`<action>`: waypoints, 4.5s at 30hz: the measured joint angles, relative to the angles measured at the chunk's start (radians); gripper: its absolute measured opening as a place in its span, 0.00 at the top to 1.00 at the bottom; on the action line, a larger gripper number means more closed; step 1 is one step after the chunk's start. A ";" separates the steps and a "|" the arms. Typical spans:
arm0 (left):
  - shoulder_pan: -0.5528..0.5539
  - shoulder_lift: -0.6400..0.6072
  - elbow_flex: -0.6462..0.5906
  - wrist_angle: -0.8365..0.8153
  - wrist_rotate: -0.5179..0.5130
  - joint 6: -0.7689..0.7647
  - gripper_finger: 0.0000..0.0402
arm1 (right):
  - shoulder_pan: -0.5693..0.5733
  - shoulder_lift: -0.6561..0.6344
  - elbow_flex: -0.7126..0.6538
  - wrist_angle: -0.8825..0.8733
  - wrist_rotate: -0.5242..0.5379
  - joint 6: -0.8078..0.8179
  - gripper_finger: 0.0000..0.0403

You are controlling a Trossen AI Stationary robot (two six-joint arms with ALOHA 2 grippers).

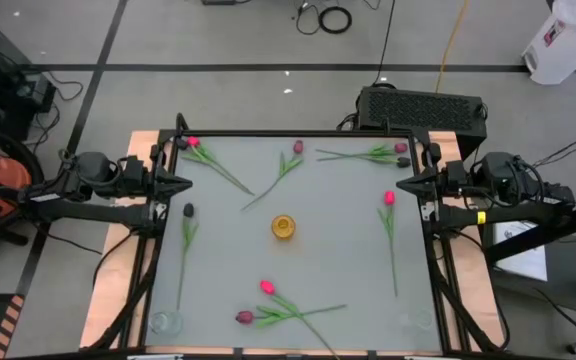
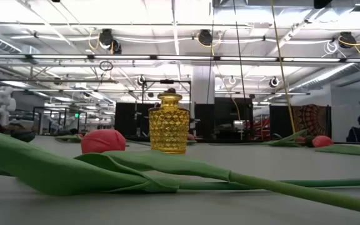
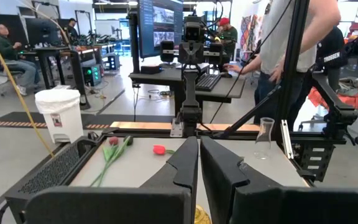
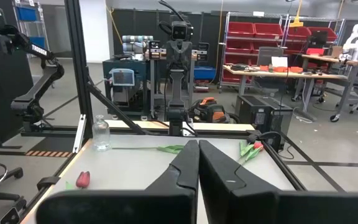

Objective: Sort flowers into vase by color

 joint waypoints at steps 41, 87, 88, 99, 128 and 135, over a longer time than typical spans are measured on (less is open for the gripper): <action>0.000 0.000 0.000 0.000 0.000 0.000 0.93 | 0.000 0.000 0.000 0.000 0.000 0.000 0.99; 0.000 0.000 0.000 0.059 0.000 -0.239 0.93 | 0.000 0.214 0.000 -0.062 0.081 0.791 0.99; 0.000 0.000 0.000 0.064 -0.001 -0.283 0.93 | 0.000 0.214 0.000 -0.082 0.099 0.794 0.99; 0.000 0.017 0.000 0.076 -0.084 -0.524 0.93 | -0.001 0.213 0.000 -0.283 0.291 0.899 0.99; 0.000 0.177 0.000 0.039 -0.166 -0.525 0.93 | -0.020 0.285 0.000 -0.815 0.282 1.229 0.99; 0.000 0.183 0.000 0.040 -0.167 -0.517 0.93 | -0.020 0.354 0.000 -0.821 0.253 1.231 0.99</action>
